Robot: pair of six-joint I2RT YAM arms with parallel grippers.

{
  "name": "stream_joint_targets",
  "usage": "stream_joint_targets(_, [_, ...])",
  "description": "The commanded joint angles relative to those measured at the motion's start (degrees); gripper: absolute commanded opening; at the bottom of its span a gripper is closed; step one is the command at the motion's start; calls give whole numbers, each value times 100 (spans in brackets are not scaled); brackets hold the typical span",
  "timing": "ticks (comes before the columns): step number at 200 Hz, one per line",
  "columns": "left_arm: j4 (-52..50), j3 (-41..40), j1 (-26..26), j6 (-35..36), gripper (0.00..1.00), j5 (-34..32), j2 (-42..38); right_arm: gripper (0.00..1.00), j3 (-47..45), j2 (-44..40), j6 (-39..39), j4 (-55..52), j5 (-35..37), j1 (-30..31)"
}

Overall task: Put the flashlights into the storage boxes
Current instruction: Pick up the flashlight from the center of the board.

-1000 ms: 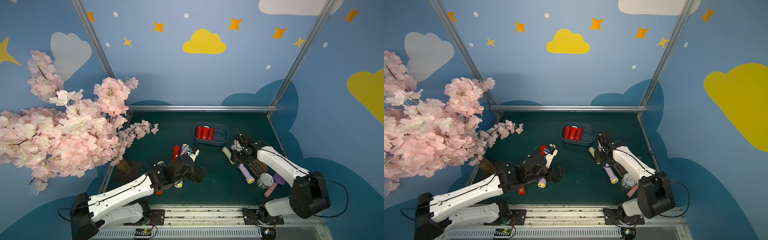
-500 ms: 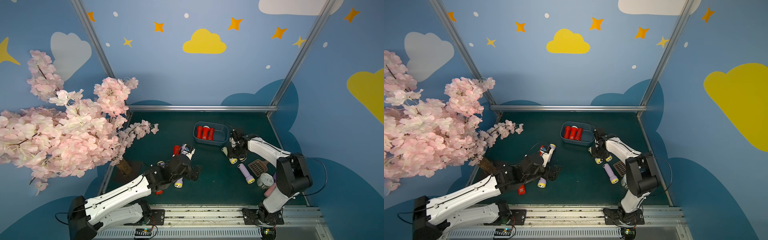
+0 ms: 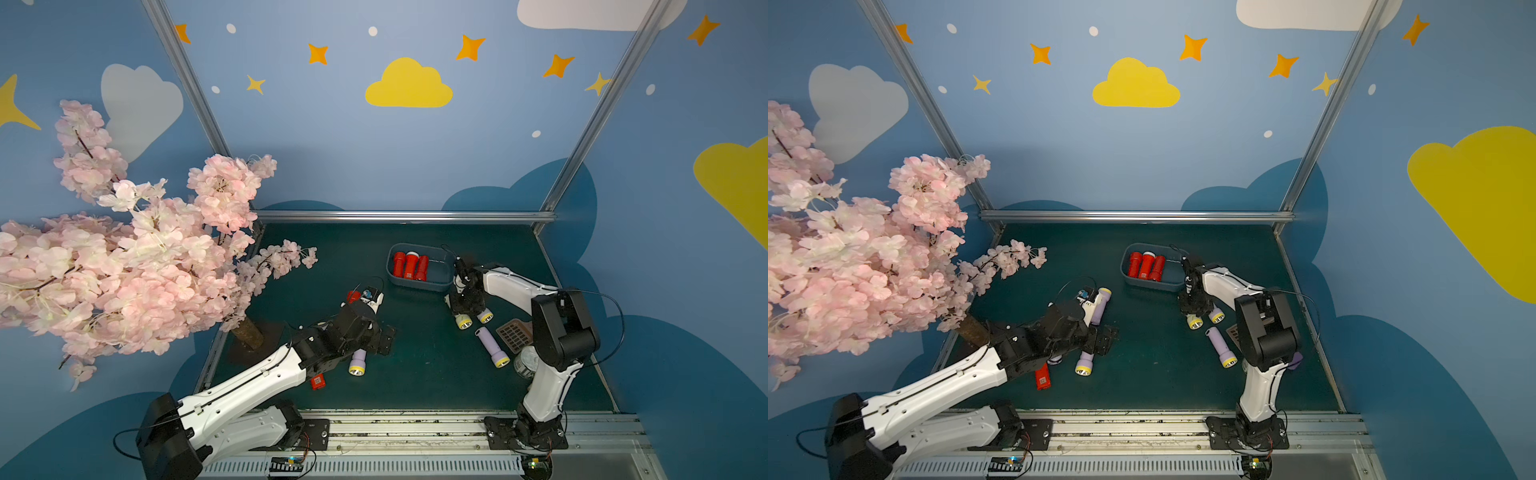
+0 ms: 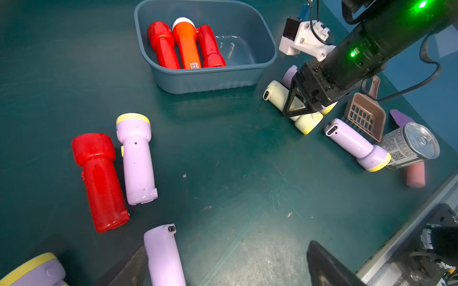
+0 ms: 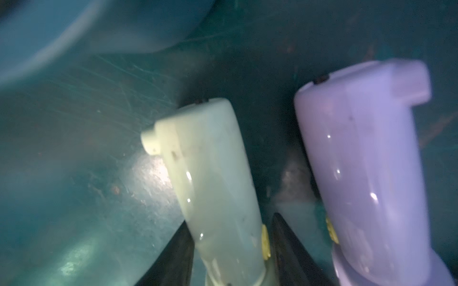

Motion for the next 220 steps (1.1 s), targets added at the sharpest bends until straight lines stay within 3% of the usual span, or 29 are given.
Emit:
stream_joint_targets(1, [161,-88,103,98,99,181,-4,49,248,154,28,-166,-26,28])
stream_joint_targets(90, [168,-300,402,180,99,361,-239,39,803,584,170,-574,51,184])
stream_joint_targets(220, [52,-655,463,64,99,336,-1053,37,1268,-425,348,-1232,90,608])
